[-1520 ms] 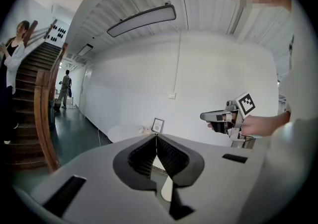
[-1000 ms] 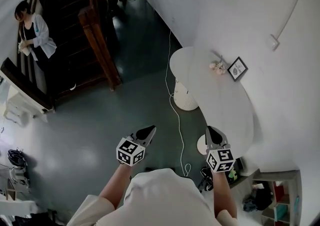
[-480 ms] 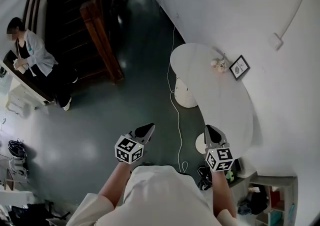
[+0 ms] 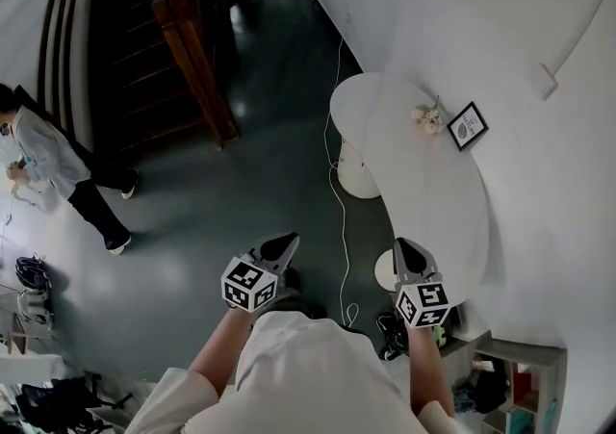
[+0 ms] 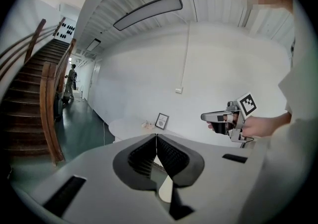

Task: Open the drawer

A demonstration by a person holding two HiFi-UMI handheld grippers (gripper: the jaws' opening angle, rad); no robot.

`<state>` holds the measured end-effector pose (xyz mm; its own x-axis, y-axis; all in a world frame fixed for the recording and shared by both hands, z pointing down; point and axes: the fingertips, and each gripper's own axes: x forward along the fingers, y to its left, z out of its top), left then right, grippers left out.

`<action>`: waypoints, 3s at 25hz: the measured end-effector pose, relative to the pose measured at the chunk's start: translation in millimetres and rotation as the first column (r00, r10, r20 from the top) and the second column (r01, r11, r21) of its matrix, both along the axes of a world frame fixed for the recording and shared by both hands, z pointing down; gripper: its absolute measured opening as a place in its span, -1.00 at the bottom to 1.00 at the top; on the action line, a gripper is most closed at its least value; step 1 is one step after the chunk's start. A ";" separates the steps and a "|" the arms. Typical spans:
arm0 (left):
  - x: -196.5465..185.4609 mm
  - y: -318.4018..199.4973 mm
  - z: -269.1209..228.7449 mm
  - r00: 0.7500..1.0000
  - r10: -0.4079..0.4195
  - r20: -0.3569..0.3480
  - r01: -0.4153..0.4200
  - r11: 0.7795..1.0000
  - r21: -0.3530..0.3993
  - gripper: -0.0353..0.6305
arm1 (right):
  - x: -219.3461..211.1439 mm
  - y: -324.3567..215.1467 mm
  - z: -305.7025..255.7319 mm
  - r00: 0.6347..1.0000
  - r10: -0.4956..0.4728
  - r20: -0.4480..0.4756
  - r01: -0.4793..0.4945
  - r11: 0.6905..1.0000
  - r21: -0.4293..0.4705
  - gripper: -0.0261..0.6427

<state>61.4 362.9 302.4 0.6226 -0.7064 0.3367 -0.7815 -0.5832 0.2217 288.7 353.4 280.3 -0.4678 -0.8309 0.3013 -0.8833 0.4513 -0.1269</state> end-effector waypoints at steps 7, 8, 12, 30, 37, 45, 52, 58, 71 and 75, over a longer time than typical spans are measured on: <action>-9.0 -36.1 6.0 1.000 0.007 0.000 -0.007 1.000 0.002 -0.87 | -12.5 -33.9 7.2 1.000 -0.006 -0.020 0.006 1.000 -0.012 -0.89; -10.8 -42.8 6.7 1.000 0.010 0.000 -0.010 1.000 0.002 -0.87 | -14.3 -40.3 7.4 1.000 -0.003 -0.021 0.002 1.000 -0.012 -0.89; -19.6 -72.7 9.0 1.000 0.025 -0.003 -0.025 1.000 -0.004 -0.87 | -23.4 -65.7 8.1 1.000 0.008 -0.024 -0.008 1.000 -0.016 -0.89; -57.3 -215.9 25.8 0.986 0.165 -0.006 -0.165 0.986 -0.021 -0.87 | -69.9 -182.9 21.8 0.993 0.104 -0.051 -0.107 0.993 -0.055 -0.89; -72.9 -247.6 30.1 0.983 0.183 -0.010 -0.183 0.983 -0.022 -0.87 | -87.0 -209.5 27.5 0.991 0.120 -0.055 -0.123 0.990 -0.066 -0.89; -77.7 -264.6 42.4 0.987 0.161 -0.023 -0.163 0.985 -0.051 -0.87 | -92.0 -232.5 37.0 0.993 0.103 -0.066 -0.109 0.989 -0.098 -0.89; -70.2 -287.2 62.7 0.993 0.118 -0.016 -0.118 0.989 -0.086 -0.87 | -86.7 -268.4 59.7 0.997 0.045 -0.064 -0.055 0.987 -0.148 -0.89; -54.9 -319.9 79.2 0.998 0.068 -0.008 -0.069 0.991 -0.112 -0.87 | -79.1 -315.1 80.6 0.998 -0.026 -0.048 0.016 0.981 -0.195 -0.89; -1.9 -401.6 138.4 1.000 0.008 0.023 -0.004 0.987 -0.160 -0.87 | -54.7 -402.9 152.5 0.984 -0.180 -0.016 0.165 0.931 -0.326 -0.89; 5.4 -423.4 158.6 0.999 -0.011 0.037 0.017 0.984 -0.175 -0.87 | -55.1 -422.2 177.7 0.974 -0.227 -0.004 0.210 0.909 -0.361 -0.89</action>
<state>66.8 -60.5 461.0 0.5987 -0.6429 0.4778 -0.7984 -0.5267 0.2917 233.6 -68.9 458.0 -0.6047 -0.5430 0.5826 -0.7761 0.5659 -0.2782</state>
